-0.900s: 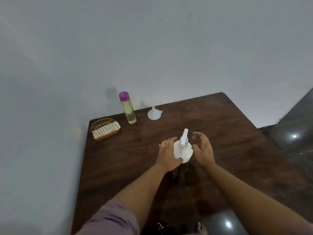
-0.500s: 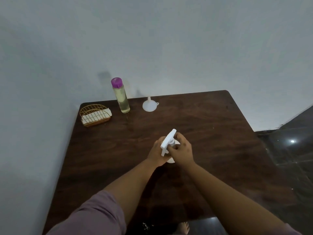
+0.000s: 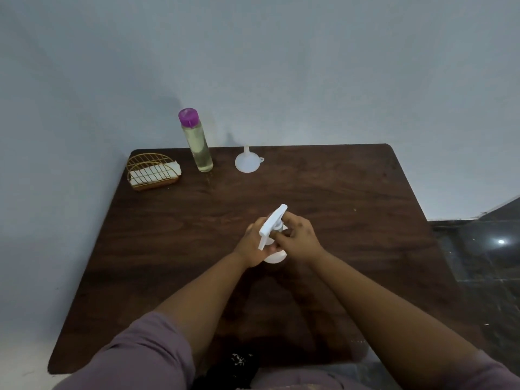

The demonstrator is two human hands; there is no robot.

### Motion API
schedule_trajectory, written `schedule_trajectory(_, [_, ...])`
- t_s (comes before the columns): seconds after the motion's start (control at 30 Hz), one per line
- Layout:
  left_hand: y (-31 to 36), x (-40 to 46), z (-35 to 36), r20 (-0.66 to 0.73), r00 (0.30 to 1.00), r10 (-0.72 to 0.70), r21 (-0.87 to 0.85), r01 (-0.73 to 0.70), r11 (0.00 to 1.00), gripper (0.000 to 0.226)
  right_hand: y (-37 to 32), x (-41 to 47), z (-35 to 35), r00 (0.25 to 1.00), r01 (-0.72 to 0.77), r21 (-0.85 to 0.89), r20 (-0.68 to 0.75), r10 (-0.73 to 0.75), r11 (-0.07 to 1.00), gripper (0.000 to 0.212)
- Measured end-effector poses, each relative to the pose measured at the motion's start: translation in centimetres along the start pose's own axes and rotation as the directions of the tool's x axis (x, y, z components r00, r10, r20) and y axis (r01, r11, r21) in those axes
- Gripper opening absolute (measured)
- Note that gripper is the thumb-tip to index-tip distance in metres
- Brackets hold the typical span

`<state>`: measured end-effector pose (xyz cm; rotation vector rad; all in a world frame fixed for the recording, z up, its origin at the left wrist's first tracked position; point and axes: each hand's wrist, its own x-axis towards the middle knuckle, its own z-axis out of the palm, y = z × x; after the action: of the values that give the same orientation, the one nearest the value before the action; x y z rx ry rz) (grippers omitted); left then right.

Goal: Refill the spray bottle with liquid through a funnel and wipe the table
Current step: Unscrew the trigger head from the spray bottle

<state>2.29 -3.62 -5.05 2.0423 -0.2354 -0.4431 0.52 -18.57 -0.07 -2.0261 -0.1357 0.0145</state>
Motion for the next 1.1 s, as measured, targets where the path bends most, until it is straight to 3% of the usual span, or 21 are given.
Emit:
schedule_trajectory(0.17, [-2.4, 1.2, 1.1, -0.045, 0.999, -0.002, -0.017, 0.001, 1.0, 0.079, -0.2, 1.4, -1.9, 0.985, 0.003, 0.031, 0.173, -0.008, 1.0, 0.018])
schedule_trajectory(0.33, [0.1, 0.2, 0.7, -0.045, 0.998, -0.032, -0.015, 0.031, 0.999, 0.078, 0.0, 1.9, -2.2, 0.964, -0.023, -0.009, 0.263, 0.024, 1.0, 0.025])
schedule_trajectory(0.4, [0.8, 0.0, 0.8, -0.058, 0.997, -0.047, 0.008, 0.047, 0.999, 0.074, 0.4, 1.5, -1.2, 0.977, -0.028, -0.104, 0.207, 0.05, 0.994, 0.025])
schedule_trajectory(0.5, [0.7, -0.3, 1.0, -0.049, 0.994, -0.098, -0.013, 0.097, 0.995, 0.076, 0.7, 1.0, 1.5, 0.998, -0.029, -0.271, -0.056, 0.014, 0.962, 0.016])
schedule_trajectory(0.57, [0.5, -0.4, 1.2, -0.039, 0.993, -0.115, 0.055, 0.117, 0.992, 0.072, 0.0, 1.1, 3.1, 0.974, -0.123, -0.328, -0.219, 0.051, 0.937, 0.025])
schedule_trajectory(0.6, [0.6, -0.4, 1.2, -0.039, 0.992, -0.12, 0.052, 0.122, 0.991, 0.068, -0.2, 1.7, 3.6, 0.96, -0.173, -0.326, -0.266, 0.085, 0.929, 0.034])
schedule_trajectory(0.67, [1.1, -0.3, 1.1, -0.102, 0.99, -0.097, 0.028, 0.1, 0.995, 0.064, -0.1, 2.7, 4.4, 0.93, -0.271, -0.157, -0.297, 0.217, 0.95, 0.043])
schedule_trajectory(0.77, [0.7, 0.1, 1.6, -0.118, 0.992, -0.044, 0.039, 0.049, 0.998, 0.054, 1.4, 3.3, 4.7, 0.925, -0.31, 0.048, -0.218, 0.313, 0.95, 0.046])
schedule_trajectory(0.93, [0.2, 0.1, 1.4, -0.14, 0.989, -0.042, 0.001, 0.043, 0.999, 0.084, 2.5, 3.7, 4.5, 0.957, -0.267, 0.159, -0.076, 0.281, 0.951, 0.015])
schedule_trajectory(0.97, [0.5, 0.1, 1.4, -0.122, 0.992, -0.015, 0.035, 0.019, 0.999, 0.083, 2.9, 3.9, 4.4, 0.957, -0.281, 0.168, -0.017, 0.288, 0.945, 0.008])
schedule_trajectory(1.03, [-0.1, 0.6, 1.3, -0.107, 0.994, 0.025, 0.06, -0.019, 0.998, 0.078, 3.7, 4.6, 3.4, 0.955, -0.272, 0.143, 0.16, 0.249, 0.952, 0.019])
schedule_trajectory(1.1, [-0.6, 1.1, 1.1, -0.121, 0.988, 0.098, 0.067, -0.09, 0.994, 0.066, 2.4, 5.2, 1.5, 0.907, -0.187, 0.119, 0.401, 0.125, 0.975, 0.021])
